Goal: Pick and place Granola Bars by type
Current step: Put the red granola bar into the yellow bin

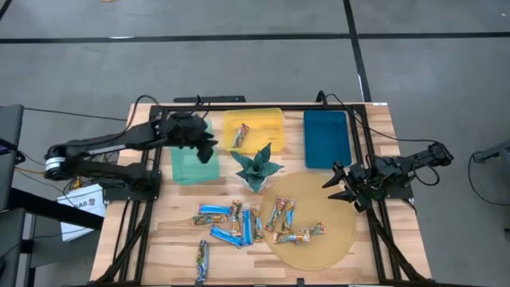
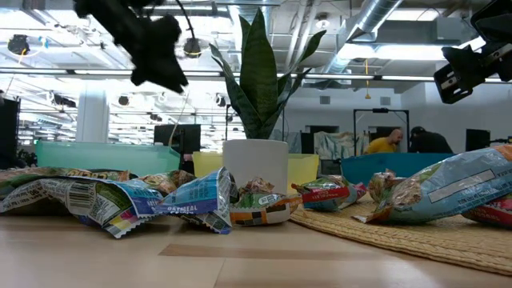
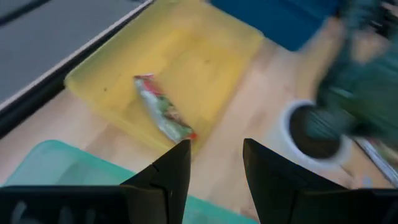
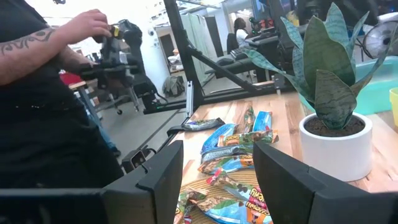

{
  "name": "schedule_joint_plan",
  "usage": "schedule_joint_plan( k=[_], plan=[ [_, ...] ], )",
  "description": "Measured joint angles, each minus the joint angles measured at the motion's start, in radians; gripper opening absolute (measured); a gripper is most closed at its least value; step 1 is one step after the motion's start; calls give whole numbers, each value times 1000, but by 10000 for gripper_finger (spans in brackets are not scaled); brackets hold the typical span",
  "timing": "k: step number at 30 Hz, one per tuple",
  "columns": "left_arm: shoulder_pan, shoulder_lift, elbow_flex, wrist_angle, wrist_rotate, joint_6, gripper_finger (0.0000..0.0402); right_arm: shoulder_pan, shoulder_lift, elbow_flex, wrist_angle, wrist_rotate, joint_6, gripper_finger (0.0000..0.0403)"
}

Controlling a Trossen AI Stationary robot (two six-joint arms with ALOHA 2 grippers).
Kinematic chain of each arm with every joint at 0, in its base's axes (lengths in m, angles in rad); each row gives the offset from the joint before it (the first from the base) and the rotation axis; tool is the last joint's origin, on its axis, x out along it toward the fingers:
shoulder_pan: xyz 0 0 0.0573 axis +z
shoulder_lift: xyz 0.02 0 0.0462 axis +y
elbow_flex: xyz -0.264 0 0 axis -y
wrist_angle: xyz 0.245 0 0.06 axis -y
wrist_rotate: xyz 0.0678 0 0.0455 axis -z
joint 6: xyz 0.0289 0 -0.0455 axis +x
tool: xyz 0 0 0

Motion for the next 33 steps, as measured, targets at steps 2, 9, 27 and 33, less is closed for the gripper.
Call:
schedule_joint_plan(
  k=[2,9,27,33],
  plan=[
    [-59,-39,0,-30,1,25,139,0,0,0,0,0,0,189],
    [-261,-120,0,-153,1,47,139,0,0,0,0,0,0,189],
    [-723,105,0,-236,-36,47,139,0,0,0,0,0,0,189],
    [-765,263,0,-178,-71,47,139,0,0,0,0,0,0,189]
  ],
)
